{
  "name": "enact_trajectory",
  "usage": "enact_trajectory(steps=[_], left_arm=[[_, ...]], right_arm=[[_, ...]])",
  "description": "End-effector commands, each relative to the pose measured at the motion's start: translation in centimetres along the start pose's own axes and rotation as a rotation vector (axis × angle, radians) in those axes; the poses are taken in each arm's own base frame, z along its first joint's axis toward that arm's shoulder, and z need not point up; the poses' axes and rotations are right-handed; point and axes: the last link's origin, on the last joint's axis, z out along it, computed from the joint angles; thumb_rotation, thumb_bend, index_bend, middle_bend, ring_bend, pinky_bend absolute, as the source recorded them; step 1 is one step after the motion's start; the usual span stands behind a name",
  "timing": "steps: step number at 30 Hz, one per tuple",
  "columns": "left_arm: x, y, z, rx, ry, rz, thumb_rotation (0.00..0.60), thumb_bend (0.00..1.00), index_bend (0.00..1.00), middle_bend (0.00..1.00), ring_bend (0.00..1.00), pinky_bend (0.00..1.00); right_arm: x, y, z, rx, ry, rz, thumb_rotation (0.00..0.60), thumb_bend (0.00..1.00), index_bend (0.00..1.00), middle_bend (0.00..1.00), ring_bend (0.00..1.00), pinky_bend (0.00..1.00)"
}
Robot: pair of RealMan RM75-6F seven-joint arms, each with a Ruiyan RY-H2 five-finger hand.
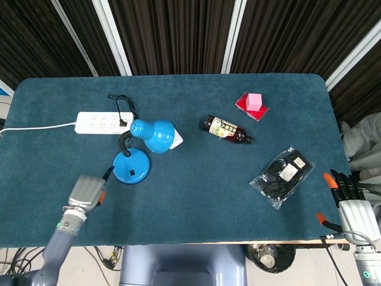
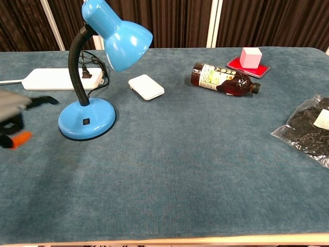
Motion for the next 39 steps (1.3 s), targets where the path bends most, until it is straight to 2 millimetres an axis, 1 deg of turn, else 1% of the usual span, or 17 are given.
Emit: enact_trajectory(steps=[1,8,13,29,39], left_arm=[[-0.3,1.5,0.7,-0.012,-0.016,0.010,0.600,0.53,0.04,0.92,0.90,0.91],[-0.6,3.2,1.7,-0.028,-0.036,0.025,0.600,0.53,0.04,0.92,0.90,0.91],[-0.8,4.0,1.8,-0.037,-0.041,0.023,0.600,0.54,0.04,0.92,0.90,0.91],[-1.3,4.6,2.1,-0.035,-0.057,0.024,0.600,0.54,0.04,0.92,0.90,0.91],[-2.1,4.6,1.7,-0.041,-0.078,0.044,0.600,0.54,0.05,0.92,0.90,0.91]], right_arm=[[0.0,0.0,0.0,0.000,0.000,0.001,0.600,0.25,0.00,0.00,0.00,0.00],[0.0,0.0,0.0,-0.002,-0.003,0.005,0.600,0.25,0.00,0.00,0.00,0.00],[0.0,0.0,0.0,-0.003,-0.004,0.007,0.600,0.25,0.00,0.00,0.00,0.00],[0.0,0.0,0.0,-0.007,-0.002,0.014,0.600,0.25,0.00,0.00,0.00,0.00],[0.1,-0.1,0.0,-0.006,0.001,0.018,0.600,0.25,0.00,0.00,0.00,0.00]])
